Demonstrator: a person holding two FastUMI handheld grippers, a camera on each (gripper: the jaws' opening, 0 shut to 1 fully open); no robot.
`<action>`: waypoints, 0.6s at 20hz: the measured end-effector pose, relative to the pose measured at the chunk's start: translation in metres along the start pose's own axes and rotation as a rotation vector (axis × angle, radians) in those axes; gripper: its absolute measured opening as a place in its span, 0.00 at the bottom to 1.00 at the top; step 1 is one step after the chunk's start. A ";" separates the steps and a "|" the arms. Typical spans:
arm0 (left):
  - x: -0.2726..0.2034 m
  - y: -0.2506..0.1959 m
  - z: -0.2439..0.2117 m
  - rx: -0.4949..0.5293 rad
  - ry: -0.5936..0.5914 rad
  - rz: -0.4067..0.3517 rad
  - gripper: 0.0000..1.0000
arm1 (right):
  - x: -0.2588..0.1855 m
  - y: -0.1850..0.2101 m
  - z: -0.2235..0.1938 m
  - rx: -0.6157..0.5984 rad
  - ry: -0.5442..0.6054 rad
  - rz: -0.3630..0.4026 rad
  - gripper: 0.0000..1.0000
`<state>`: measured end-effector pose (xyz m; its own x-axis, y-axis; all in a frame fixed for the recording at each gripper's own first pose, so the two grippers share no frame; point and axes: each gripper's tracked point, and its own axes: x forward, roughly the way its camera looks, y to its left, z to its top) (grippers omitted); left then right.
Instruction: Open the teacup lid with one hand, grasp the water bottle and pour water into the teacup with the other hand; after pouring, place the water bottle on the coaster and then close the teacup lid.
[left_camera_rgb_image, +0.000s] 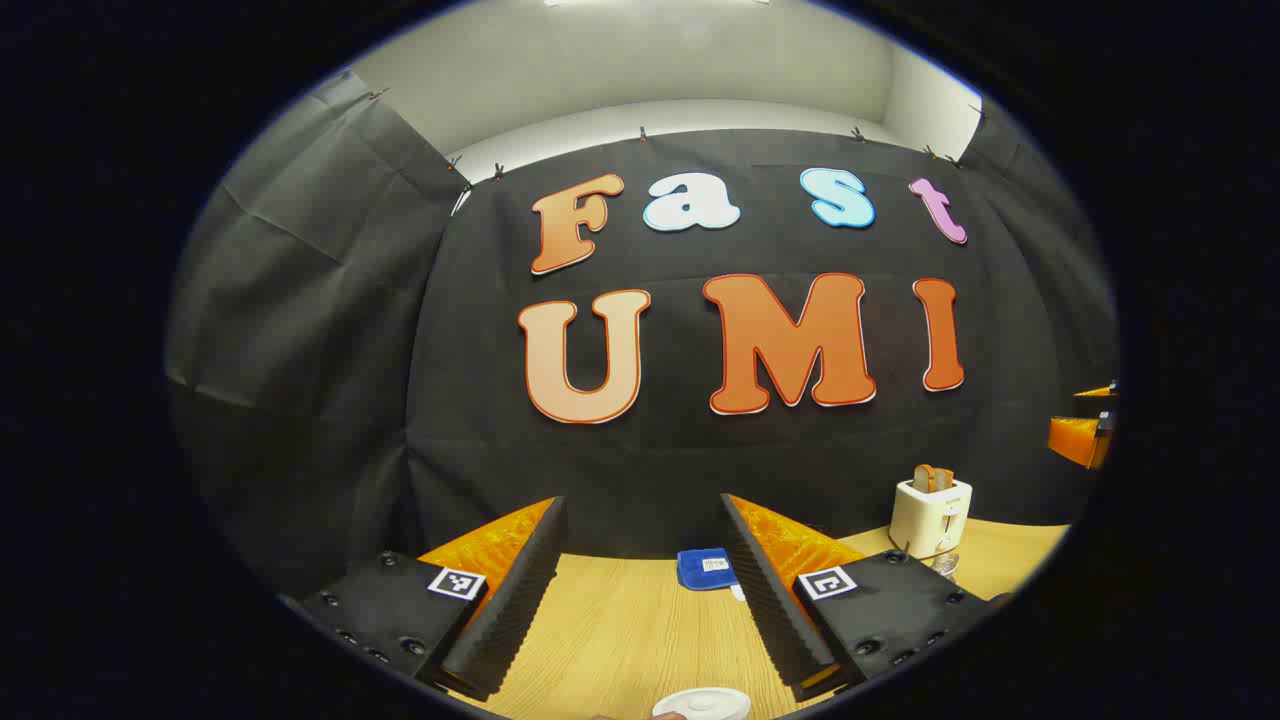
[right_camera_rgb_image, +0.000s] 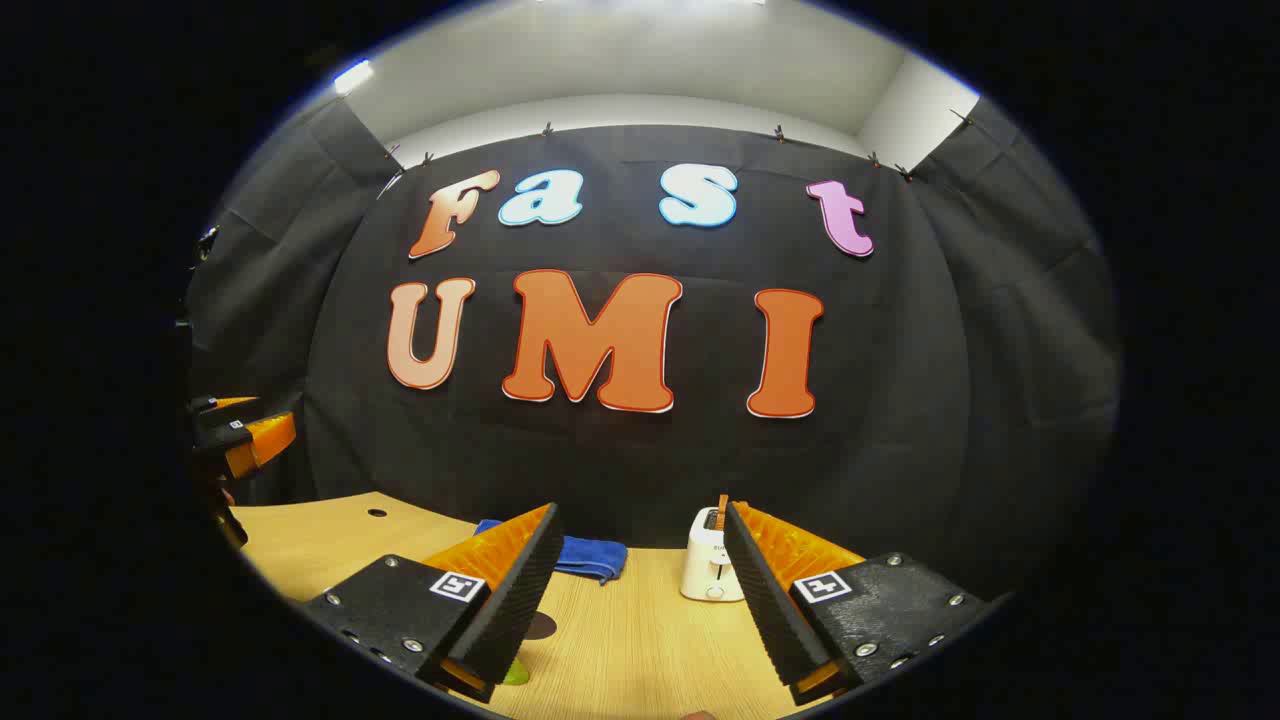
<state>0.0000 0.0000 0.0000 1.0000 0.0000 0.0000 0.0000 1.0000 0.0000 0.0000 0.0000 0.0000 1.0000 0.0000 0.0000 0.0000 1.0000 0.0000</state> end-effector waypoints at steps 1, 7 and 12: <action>0.000 0.000 0.001 0.000 -0.001 0.000 0.98 | 0.001 -0.002 0.002 -0.005 -0.003 -0.006 0.96; 0.002 -0.001 0.000 -0.002 0.003 -0.003 0.98 | 0.000 -0.001 -0.004 -0.028 0.008 -0.010 0.96; -0.002 -0.004 0.004 0.006 -0.009 -0.013 0.98 | 0.001 -0.003 0.008 -0.020 -0.007 -0.013 0.96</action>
<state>-0.0015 -0.0045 0.0044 0.9999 -0.0135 0.0092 0.0134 0.9999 0.0060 0.0005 -0.0027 0.0083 0.9999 -0.0126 0.0071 0.0128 0.9997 -0.0203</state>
